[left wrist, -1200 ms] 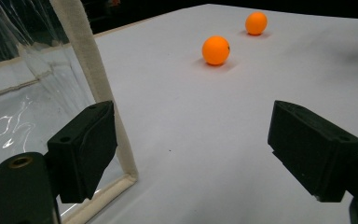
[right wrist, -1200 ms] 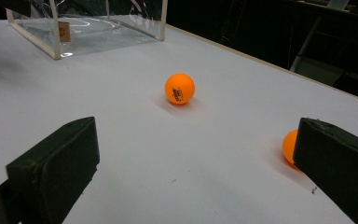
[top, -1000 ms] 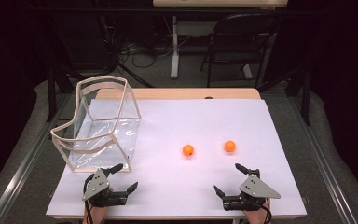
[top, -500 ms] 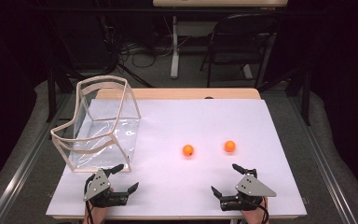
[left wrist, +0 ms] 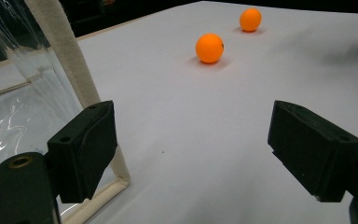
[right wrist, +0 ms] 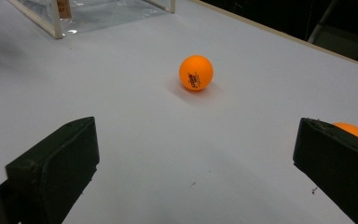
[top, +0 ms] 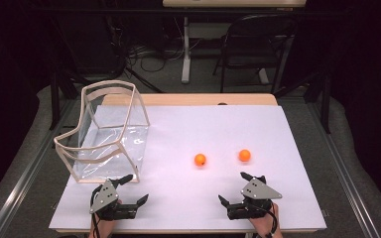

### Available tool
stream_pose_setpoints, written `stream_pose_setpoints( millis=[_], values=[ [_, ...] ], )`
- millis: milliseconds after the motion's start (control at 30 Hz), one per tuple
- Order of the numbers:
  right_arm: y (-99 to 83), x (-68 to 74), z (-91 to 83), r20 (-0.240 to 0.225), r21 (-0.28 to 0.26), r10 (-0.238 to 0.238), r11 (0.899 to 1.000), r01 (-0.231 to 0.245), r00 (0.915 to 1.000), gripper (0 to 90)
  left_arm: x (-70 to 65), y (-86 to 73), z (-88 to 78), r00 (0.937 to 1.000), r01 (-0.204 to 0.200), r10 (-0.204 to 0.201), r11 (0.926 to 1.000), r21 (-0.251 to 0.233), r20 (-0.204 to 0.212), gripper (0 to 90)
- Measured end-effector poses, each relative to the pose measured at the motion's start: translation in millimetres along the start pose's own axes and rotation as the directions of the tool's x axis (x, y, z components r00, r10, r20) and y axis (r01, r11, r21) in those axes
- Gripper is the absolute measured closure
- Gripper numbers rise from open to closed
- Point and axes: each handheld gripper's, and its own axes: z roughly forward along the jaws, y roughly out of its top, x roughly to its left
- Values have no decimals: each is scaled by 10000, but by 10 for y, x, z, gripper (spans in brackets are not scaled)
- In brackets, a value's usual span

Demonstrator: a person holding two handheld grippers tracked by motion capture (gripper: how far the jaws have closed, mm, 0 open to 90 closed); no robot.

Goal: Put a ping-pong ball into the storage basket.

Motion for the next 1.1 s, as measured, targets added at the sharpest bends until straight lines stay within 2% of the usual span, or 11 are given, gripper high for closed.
stream_pose_setpoints(
  millis=[433, 1100],
  values=[
    [96, -2, 182, -167, 684, 222, 9974, -210, 9996, 0, -1, 4, 13, 10000, 0, 0, 10000, 9, 47, 157],
    [200, 12, 431, -544, 1465, 232, 9891, -150, 9983, 0, -9, 7, 17, 10000, -55, 55, 10000, 32, 83, 157]
  ],
)
